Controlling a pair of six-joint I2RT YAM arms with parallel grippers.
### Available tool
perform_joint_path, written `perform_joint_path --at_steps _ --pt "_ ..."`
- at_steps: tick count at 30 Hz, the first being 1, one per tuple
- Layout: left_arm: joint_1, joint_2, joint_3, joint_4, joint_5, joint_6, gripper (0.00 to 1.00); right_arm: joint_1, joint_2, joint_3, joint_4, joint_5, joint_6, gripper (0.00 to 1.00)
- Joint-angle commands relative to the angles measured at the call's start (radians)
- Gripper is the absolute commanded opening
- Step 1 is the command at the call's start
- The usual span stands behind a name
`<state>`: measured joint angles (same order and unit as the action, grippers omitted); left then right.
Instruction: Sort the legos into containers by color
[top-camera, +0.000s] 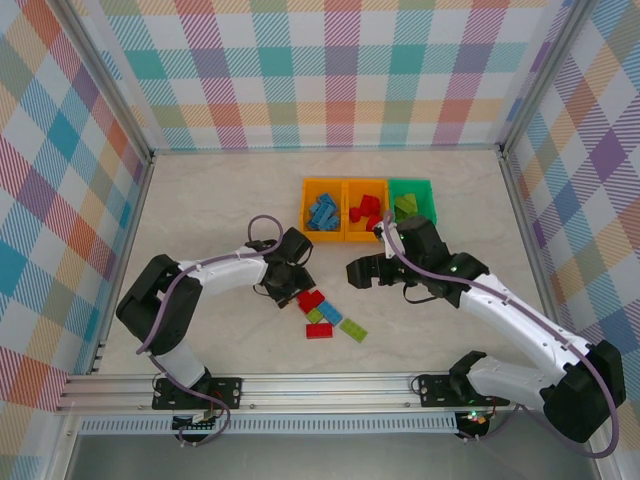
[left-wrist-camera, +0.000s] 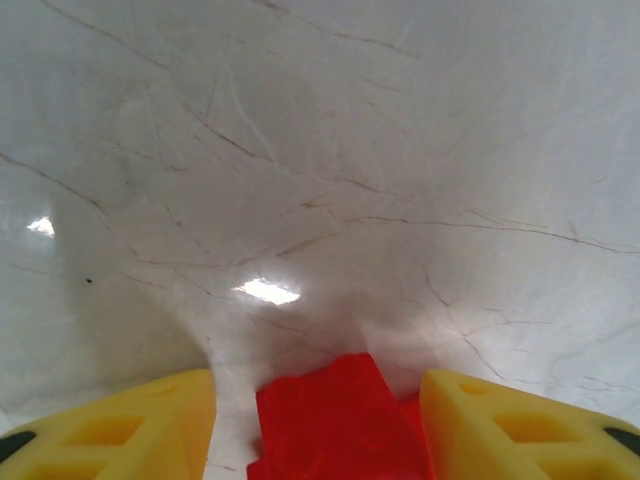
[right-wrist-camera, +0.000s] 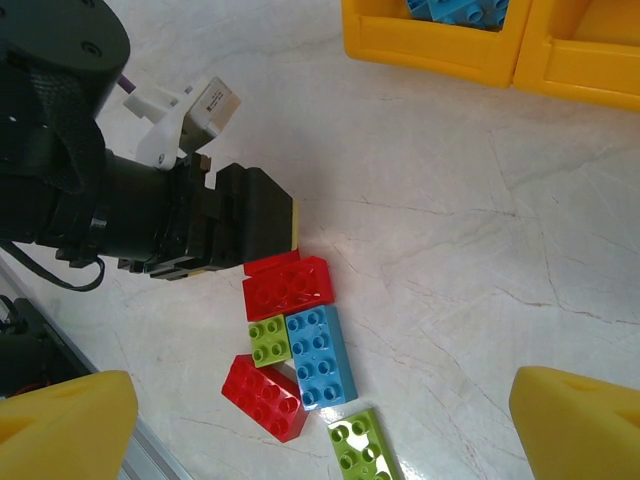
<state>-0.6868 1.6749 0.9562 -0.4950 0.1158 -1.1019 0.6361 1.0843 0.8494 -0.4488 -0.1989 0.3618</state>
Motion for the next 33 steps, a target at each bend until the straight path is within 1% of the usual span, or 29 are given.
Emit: perform_joint_path --at_steps 1,4,9,11,13,15,18,23,28,33 --pt "-0.008 0.008 -0.014 0.001 0.012 -0.012 0.53 0.002 -0.018 -0.007 0.019 0.0 0.019 0.96" --pt "-0.008 0.008 -0.019 0.009 0.02 -0.009 0.49 0.002 -0.011 -0.005 0.019 -0.011 0.02 0.96" --pt "-0.007 -0.017 -0.012 0.003 0.009 0.007 0.33 0.003 -0.024 0.001 0.002 -0.022 0.022 0.96" --pt "-0.008 -0.041 0.011 -0.018 -0.011 0.026 0.31 0.003 -0.037 0.006 -0.002 -0.04 0.017 0.96" --pt "-0.012 -0.075 0.057 -0.054 -0.054 0.062 0.31 0.003 -0.06 0.004 0.006 -0.077 0.002 0.96" --pt "-0.028 -0.098 0.126 -0.095 -0.128 0.123 0.31 0.004 -0.088 -0.011 0.025 -0.086 -0.004 0.97" --pt "-0.053 -0.083 0.262 -0.126 -0.226 0.238 0.32 0.002 -0.124 -0.029 0.027 -0.044 -0.004 0.97" --pt "-0.067 0.03 0.471 -0.059 -0.274 0.382 0.32 0.003 -0.172 -0.043 0.015 0.048 0.018 0.98" --pt "-0.069 0.215 0.679 0.052 -0.312 0.481 0.32 0.003 -0.226 -0.058 -0.006 0.101 0.04 0.98" --pt "-0.069 0.439 0.949 0.027 -0.353 0.572 0.34 0.002 -0.257 -0.076 -0.031 0.118 0.055 0.98"
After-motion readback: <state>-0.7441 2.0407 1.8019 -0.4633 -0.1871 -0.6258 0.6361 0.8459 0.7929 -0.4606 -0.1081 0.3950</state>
